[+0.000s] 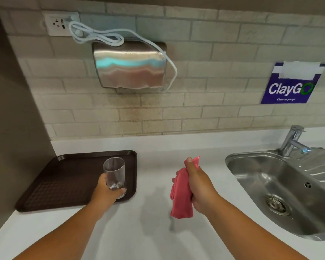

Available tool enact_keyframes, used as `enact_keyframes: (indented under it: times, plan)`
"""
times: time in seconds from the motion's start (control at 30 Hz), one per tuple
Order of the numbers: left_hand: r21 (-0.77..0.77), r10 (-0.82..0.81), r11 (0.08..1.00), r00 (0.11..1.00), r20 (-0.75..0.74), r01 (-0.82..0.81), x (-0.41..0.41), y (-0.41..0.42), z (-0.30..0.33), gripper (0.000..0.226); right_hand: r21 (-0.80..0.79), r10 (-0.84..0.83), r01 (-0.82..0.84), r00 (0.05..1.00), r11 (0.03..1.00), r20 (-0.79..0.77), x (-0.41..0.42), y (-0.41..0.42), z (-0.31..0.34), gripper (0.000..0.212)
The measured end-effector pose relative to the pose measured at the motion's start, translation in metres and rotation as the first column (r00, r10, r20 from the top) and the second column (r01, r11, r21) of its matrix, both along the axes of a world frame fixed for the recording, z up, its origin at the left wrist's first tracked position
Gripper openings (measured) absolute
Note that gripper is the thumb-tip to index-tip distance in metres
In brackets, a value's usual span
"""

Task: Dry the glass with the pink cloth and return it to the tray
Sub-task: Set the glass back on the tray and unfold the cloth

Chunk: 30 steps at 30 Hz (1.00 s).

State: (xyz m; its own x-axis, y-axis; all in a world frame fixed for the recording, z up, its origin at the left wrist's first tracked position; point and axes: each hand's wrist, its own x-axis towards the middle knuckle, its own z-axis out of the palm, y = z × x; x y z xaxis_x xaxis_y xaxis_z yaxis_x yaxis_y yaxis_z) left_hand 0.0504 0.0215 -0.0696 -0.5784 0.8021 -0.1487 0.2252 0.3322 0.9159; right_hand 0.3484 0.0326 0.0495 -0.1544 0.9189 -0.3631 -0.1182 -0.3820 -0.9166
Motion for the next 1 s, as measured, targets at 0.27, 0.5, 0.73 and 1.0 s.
enact_keyframes:
  times: [0.27, 0.5, 0.73, 1.0]
  plan:
    - [0.335, 0.163, 0.942, 0.885, -0.436, -0.008, 0.088, -0.077, 0.030, 0.042, -0.043, -0.023, 0.020, 0.996, 0.999, -0.082, -0.012, 0.004, 0.006, 0.061]
    - [0.145, -0.333, 0.935, 0.941, 0.053, 0.323, 0.158, -0.097, 0.058, 0.039, -0.035, 0.008, -0.011, 0.995, 0.999, -0.096, -0.028, -0.005, 0.009, 0.065]
    - [0.182, -0.217, 0.966, 0.960, 0.178, 0.184, 0.160, -0.095, 0.075, 0.018, 0.025, -0.004, 0.006, 0.999, 1.000, -0.051, -0.035, -0.009, 0.010, 0.054]
    - [0.311, -0.141, 0.943, 0.989, 0.044, 0.120, 0.156, -0.090, 0.100, 0.014, 0.002, -0.018, 0.018, 0.999, 1.000, -0.029, -0.036, -0.002, 0.010, 0.055]
